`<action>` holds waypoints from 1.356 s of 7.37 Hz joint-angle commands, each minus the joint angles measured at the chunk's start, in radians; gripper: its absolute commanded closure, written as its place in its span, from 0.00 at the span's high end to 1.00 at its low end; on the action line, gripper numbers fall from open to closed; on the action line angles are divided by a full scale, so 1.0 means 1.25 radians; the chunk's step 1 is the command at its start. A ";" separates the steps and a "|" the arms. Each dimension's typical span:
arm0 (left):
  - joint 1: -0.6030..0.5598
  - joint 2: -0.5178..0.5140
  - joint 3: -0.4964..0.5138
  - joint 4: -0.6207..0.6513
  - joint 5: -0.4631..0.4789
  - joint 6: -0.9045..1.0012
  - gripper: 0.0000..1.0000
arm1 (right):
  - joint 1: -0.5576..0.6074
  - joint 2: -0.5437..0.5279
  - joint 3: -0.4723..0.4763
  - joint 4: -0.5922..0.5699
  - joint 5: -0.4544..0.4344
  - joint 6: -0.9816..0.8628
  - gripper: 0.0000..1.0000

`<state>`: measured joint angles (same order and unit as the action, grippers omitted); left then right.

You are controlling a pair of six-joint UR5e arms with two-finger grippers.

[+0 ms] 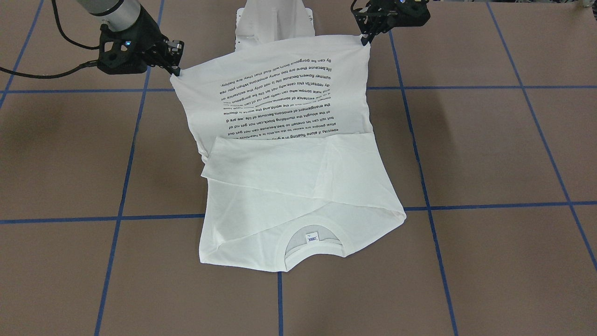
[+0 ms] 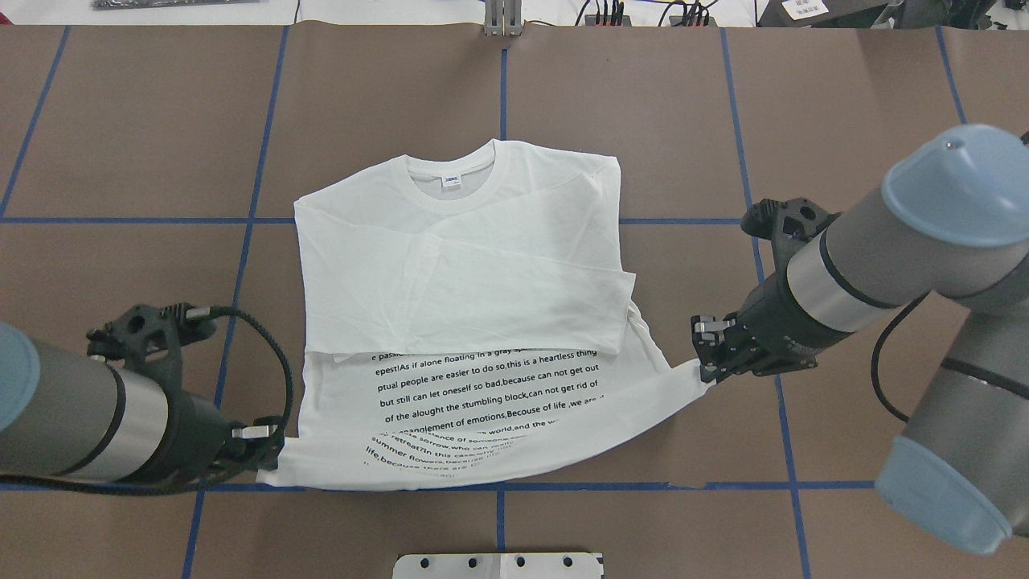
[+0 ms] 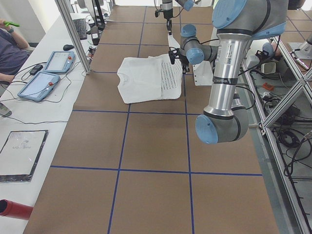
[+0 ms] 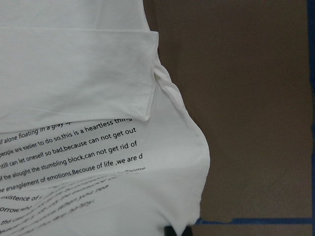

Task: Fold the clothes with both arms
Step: 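Carry the held hem with both grippers past the collar, farther from the robot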

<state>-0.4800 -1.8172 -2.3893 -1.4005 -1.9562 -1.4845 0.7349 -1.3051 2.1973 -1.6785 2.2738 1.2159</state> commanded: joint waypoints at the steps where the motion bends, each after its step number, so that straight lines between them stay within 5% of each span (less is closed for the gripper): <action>1: -0.121 -0.120 0.120 0.074 -0.024 0.097 0.00 | 0.109 0.046 -0.081 0.002 0.043 -0.102 0.00; 5: -0.262 -0.121 0.198 0.072 -0.027 0.255 0.00 | 0.139 0.221 -0.281 0.002 0.036 -0.128 0.00; 8: -0.270 -0.150 0.267 0.031 -0.027 0.256 0.00 | 0.157 0.331 -0.426 0.003 0.034 -0.163 0.00; 10: -0.281 -0.183 0.391 -0.066 -0.027 0.256 0.00 | 0.161 0.345 -0.526 0.137 0.023 -0.165 0.00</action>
<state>-0.8206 -2.0202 -1.9977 -1.4091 -1.9896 -1.1644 0.9318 -0.8877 1.6259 -1.6184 2.3089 1.0115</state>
